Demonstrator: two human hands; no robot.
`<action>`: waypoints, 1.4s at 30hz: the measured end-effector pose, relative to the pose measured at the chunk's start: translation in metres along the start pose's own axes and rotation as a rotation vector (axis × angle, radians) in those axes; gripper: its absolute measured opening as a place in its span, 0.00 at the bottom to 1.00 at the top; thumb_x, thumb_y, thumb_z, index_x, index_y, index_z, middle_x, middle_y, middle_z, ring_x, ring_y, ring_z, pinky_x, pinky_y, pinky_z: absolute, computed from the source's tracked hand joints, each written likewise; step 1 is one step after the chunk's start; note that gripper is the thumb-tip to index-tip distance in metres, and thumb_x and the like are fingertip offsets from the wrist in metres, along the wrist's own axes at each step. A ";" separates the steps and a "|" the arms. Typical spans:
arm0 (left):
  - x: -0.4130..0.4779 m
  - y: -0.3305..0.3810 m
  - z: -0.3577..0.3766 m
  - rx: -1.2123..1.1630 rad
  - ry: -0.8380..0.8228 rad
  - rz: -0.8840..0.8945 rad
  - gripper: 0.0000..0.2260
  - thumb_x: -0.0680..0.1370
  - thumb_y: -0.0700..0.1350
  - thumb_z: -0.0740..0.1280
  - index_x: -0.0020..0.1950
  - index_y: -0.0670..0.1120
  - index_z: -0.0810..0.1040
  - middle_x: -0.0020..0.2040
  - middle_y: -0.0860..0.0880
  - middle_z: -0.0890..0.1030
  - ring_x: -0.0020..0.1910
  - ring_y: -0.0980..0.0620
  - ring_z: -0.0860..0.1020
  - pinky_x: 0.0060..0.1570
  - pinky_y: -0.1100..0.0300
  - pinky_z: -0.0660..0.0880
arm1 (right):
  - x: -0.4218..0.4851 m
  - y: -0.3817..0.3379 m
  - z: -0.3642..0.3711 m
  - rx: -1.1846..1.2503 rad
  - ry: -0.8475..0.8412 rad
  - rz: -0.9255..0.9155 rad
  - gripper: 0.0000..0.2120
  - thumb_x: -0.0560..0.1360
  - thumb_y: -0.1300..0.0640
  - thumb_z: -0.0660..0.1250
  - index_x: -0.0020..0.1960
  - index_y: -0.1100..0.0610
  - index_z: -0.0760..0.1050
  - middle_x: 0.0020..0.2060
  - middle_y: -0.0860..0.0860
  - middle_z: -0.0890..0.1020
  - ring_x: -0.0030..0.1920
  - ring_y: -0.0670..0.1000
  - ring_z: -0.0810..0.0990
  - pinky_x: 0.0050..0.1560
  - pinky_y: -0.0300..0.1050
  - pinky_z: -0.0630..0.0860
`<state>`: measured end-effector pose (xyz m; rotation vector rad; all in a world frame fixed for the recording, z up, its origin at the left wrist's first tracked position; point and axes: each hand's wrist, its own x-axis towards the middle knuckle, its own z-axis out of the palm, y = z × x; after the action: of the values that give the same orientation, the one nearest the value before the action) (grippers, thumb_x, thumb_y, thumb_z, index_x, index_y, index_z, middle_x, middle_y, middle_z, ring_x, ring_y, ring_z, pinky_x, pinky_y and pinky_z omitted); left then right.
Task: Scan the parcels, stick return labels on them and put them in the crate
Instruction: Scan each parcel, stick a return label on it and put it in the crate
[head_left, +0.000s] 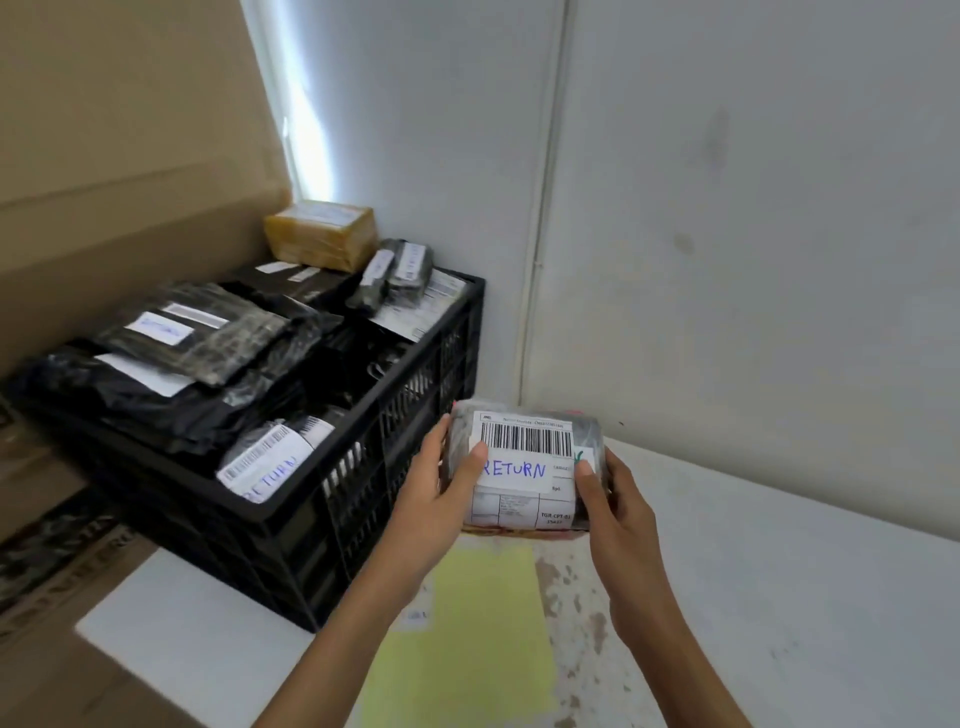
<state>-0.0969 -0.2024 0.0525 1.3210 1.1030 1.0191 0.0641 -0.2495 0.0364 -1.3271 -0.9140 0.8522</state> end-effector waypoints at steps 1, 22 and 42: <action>0.007 0.009 -0.012 0.019 -0.001 0.019 0.31 0.71 0.61 0.64 0.73 0.59 0.63 0.67 0.55 0.72 0.63 0.59 0.73 0.65 0.54 0.71 | 0.008 -0.007 0.012 0.000 -0.021 -0.014 0.17 0.78 0.50 0.60 0.66 0.50 0.71 0.57 0.46 0.80 0.57 0.44 0.78 0.51 0.38 0.79; 0.231 0.089 -0.310 0.294 0.257 0.160 0.35 0.69 0.63 0.69 0.69 0.48 0.62 0.65 0.49 0.73 0.60 0.51 0.75 0.60 0.49 0.74 | 0.196 -0.094 0.345 -0.168 -0.358 -0.167 0.26 0.72 0.43 0.68 0.66 0.50 0.66 0.59 0.47 0.78 0.56 0.44 0.78 0.57 0.45 0.77; 0.308 0.082 -0.312 0.763 0.463 0.237 0.20 0.80 0.53 0.58 0.67 0.43 0.72 0.63 0.39 0.75 0.63 0.41 0.72 0.61 0.54 0.67 | 0.220 -0.044 0.368 -0.339 -0.270 -0.092 0.32 0.77 0.52 0.65 0.75 0.54 0.53 0.68 0.54 0.68 0.68 0.52 0.68 0.68 0.49 0.66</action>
<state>-0.3356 0.1640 0.1422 1.9034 1.8356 1.1614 -0.1803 0.0987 0.1025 -1.4658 -1.3680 0.8425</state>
